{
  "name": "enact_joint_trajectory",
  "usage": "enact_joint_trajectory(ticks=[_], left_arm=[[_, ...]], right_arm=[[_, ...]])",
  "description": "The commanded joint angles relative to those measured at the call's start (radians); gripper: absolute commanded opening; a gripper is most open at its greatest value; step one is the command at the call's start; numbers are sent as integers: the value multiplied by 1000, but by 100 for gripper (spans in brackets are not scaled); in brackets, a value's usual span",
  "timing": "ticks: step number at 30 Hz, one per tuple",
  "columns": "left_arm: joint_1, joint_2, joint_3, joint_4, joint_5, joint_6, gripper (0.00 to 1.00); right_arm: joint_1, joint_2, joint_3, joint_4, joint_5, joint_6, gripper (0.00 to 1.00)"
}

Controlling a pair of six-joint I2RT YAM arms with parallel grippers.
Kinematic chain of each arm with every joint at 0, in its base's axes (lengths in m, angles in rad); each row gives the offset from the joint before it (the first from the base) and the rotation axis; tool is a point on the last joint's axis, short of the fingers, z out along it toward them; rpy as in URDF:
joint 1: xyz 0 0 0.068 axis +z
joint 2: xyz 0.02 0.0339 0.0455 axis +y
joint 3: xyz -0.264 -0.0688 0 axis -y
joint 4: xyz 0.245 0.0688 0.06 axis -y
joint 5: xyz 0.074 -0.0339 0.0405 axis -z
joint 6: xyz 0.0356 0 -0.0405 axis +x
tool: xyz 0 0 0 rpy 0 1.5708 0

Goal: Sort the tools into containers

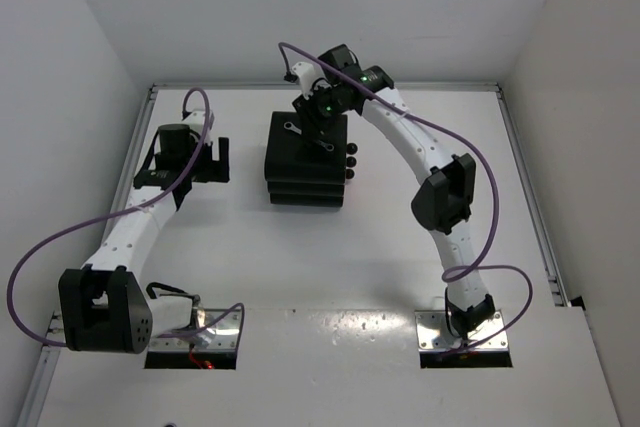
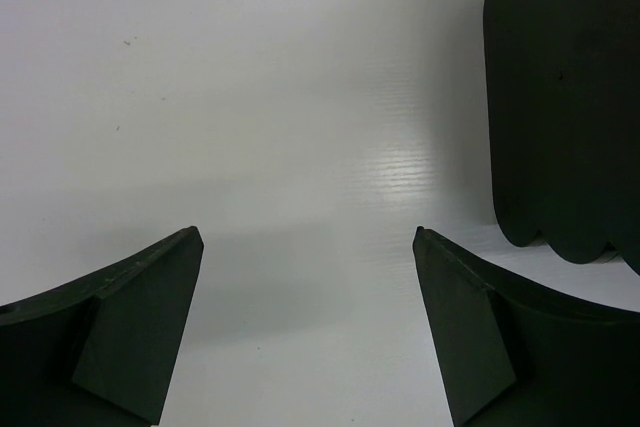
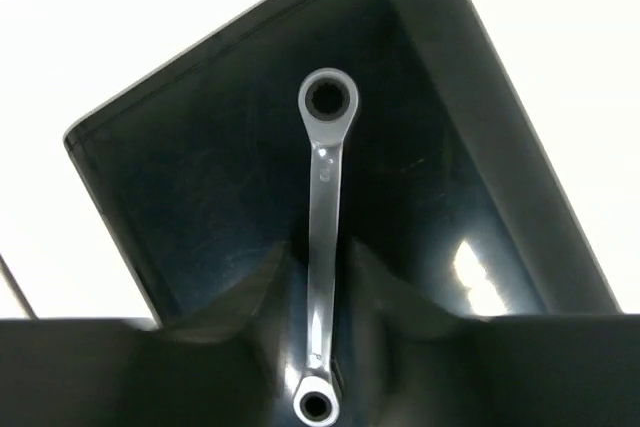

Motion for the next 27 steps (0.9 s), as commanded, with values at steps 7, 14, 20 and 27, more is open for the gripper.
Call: enact_joint_trajectory(ticks=[7, 14, 20, 27], left_arm=[[10, -89, -3, 18, 19, 16, 100], [19, -197, 40, -6, -12, 35, 100], [19, -220, 40, -49, 31, 35, 100], [19, -266, -32, -49, 20, 47, 100]], right_arm=[[4, -155, -13, 72, 10, 20, 64], [-19, -586, -351, 331, 181, 97, 94], [-57, -863, -667, 349, 416, 23, 99], [-242, -1192, -1173, 422, 478, 57, 99]])
